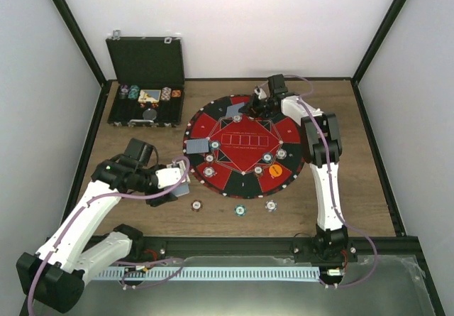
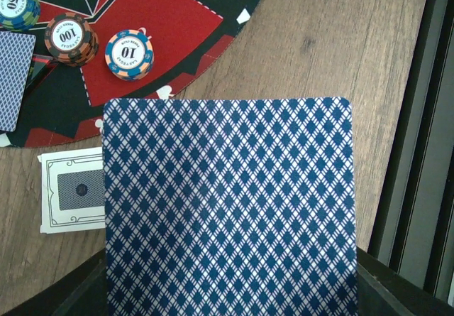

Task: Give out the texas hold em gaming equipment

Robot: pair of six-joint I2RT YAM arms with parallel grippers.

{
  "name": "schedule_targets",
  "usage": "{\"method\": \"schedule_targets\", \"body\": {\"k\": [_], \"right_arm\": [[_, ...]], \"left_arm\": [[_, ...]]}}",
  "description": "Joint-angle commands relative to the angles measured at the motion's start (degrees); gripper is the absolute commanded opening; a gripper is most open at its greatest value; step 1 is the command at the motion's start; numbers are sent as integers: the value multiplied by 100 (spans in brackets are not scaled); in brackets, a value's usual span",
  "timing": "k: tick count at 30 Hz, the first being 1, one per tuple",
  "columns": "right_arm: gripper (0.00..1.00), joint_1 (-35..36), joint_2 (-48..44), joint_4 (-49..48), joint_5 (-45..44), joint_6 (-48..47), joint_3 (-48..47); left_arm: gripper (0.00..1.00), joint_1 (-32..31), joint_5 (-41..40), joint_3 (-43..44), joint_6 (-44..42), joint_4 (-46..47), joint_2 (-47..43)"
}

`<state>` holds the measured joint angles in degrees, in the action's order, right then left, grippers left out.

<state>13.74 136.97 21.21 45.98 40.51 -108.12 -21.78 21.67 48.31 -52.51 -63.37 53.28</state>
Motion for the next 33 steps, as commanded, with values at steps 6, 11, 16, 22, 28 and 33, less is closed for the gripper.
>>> {"method": "schedule_targets", "body": {"k": [6,11,16,22,28,33], "right_arm": [[1,-24,140,489,-159,-194,-398],[16,-25,12,629,-211,-322,-398],[50,-28,-394,832,-477,-517,-283],[54,-24,-1278,848,-883,-633,398],[57,206,-2447,451,-875,-616,1706],[66,930,-3799,-494,-521,-202,3432]], "left_arm": [[6,16,94,52,-66,-39,-78],[6,22,90,-13,-70,-60,-167],[6,21,160,103,-31,-168,-120],[6,21,171,135,-47,-175,-124],[6,24,229,154,-20,-137,-116],[6,20,241,201,-5,-96,-98]]}}
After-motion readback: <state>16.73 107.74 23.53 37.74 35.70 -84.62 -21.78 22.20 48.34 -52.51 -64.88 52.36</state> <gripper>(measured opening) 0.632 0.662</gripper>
